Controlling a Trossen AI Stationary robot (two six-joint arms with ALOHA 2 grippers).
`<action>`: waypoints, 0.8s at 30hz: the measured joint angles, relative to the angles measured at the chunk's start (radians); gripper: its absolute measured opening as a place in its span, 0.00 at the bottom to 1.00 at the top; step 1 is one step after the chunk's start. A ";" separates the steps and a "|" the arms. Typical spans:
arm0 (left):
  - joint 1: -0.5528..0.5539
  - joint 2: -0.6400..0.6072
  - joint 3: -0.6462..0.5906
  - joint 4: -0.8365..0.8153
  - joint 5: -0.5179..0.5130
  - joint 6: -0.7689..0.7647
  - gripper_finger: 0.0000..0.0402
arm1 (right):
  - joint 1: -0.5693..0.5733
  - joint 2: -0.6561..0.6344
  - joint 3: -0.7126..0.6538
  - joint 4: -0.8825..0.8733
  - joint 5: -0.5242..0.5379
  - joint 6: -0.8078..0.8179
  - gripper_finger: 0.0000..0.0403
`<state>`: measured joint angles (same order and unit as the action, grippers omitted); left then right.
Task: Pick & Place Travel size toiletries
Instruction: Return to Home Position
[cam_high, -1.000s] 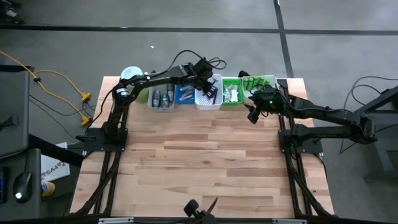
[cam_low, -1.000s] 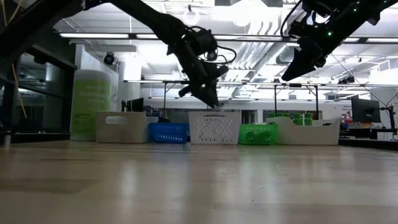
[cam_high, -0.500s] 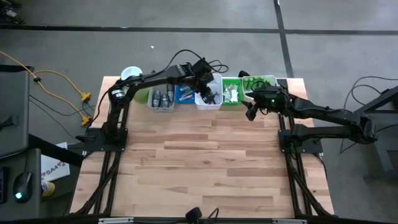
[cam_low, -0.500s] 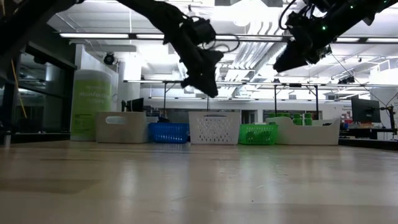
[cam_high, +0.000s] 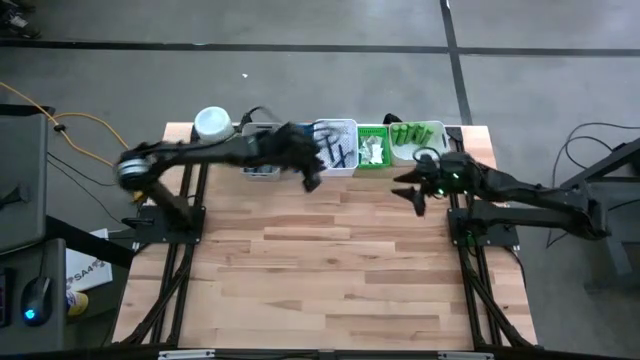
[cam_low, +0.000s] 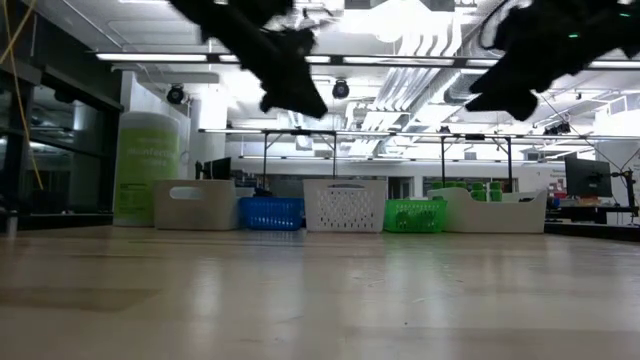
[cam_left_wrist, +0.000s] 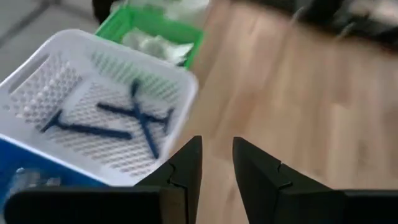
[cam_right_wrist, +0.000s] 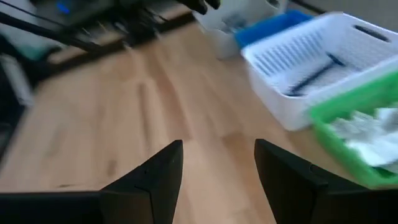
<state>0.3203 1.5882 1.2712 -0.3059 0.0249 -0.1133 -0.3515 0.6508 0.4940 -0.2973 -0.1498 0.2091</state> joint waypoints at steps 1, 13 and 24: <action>-0.017 -0.054 -0.080 0.071 0.000 -0.012 0.23 | 0.017 -0.048 -0.031 0.019 -0.004 0.016 0.48; -0.278 -0.735 -0.833 0.681 -0.278 -0.044 0.23 | 0.184 -0.571 -0.295 0.213 0.110 0.059 0.48; -0.354 -1.093 -1.170 0.834 -0.331 0.028 0.23 | 0.195 -0.638 -0.468 0.357 0.193 0.042 0.48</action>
<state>-0.0337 0.4948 0.1015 0.5277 -0.3057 -0.0849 -0.1570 0.0132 0.0259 0.0595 0.0433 0.2508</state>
